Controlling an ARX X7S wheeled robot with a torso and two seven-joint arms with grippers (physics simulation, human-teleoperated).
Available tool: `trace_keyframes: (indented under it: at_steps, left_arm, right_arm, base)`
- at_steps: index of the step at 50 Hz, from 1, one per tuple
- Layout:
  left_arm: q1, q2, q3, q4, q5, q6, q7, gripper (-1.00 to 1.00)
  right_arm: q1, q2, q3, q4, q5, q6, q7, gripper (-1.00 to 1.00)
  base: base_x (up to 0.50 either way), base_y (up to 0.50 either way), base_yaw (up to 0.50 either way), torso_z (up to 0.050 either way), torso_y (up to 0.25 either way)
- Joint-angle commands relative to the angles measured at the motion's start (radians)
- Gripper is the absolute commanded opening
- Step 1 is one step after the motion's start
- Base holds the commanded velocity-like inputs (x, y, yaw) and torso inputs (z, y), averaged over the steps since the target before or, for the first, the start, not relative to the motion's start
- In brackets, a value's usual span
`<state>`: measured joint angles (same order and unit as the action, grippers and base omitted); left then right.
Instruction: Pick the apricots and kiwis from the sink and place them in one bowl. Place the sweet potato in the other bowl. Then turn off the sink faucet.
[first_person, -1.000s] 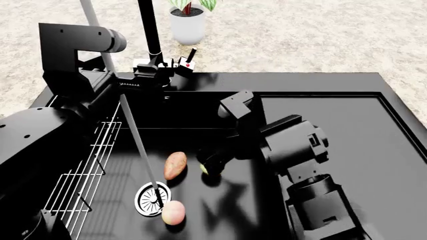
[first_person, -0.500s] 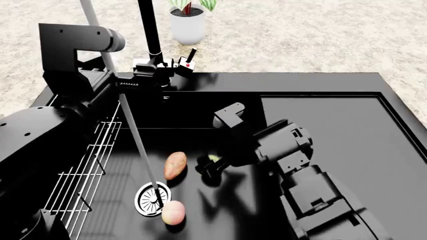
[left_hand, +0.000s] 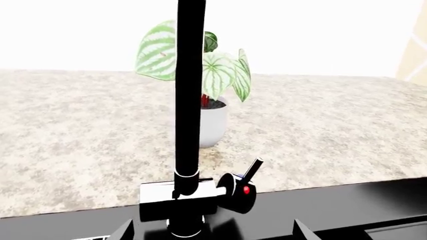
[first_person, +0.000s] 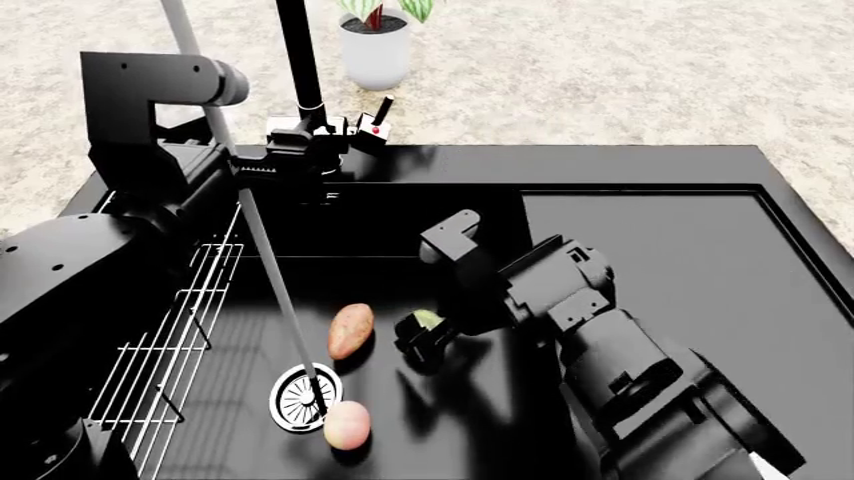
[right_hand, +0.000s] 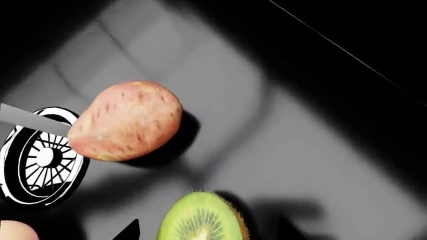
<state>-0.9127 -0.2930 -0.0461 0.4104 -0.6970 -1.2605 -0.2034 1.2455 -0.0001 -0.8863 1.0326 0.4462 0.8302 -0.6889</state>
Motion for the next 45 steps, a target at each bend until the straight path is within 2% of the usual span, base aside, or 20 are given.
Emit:
trace_keyframes:
  at_steps: [1, 22, 23, 35, 45]
  left_arm:
    - [0.001, -0.001, -0.002, -0.006, -0.007, 0.003, -0.004, 1.0]
    - [0.003, -0.005, -0.005, -0.013, -0.021, 0.009, -0.011, 1.0]
    - [0.003, -0.005, -0.004, -0.013, -0.021, 0.009, -0.011, 1.0]
    - [-0.001, -0.005, -0.004, -0.002, -0.034, -0.002, -0.023, 1.0]
    - [-0.012, -0.006, -0.028, 0.015, -0.061, -0.027, -0.036, 1.0]
  right_arm:
    - [-0.045, 0.001, -0.194, 0.097, 0.17, -0.041, 0.016, 1.0]
    - [-0.035, 0.001, -0.425, 0.13, 0.381, -0.079, 0.031, 1.0]
    - [-0.034, 0.001, -0.434, 0.13, 0.391, -0.084, 0.032, -1.0]
    - [0.025, 0.013, -0.472, 0.113, 0.441, -0.126, 0.056, -1.0]
    - [0.14, 0.2, -0.377, -0.358, 0.554, 0.037, 0.285, -1.0]
  base:
    - [0.0, 0.0, 0.0, 0.0, -0.01]
    - [0.0, 0.0, 0.0, -0.005, -0.008]
    - [0.0, 0.0, 0.0, 0.0, -0.011]
    - [0.0, 0.0, 0.0, -0.004, -0.008]
    - [0.0, 0.0, 0.0, 0.0, -0.001]
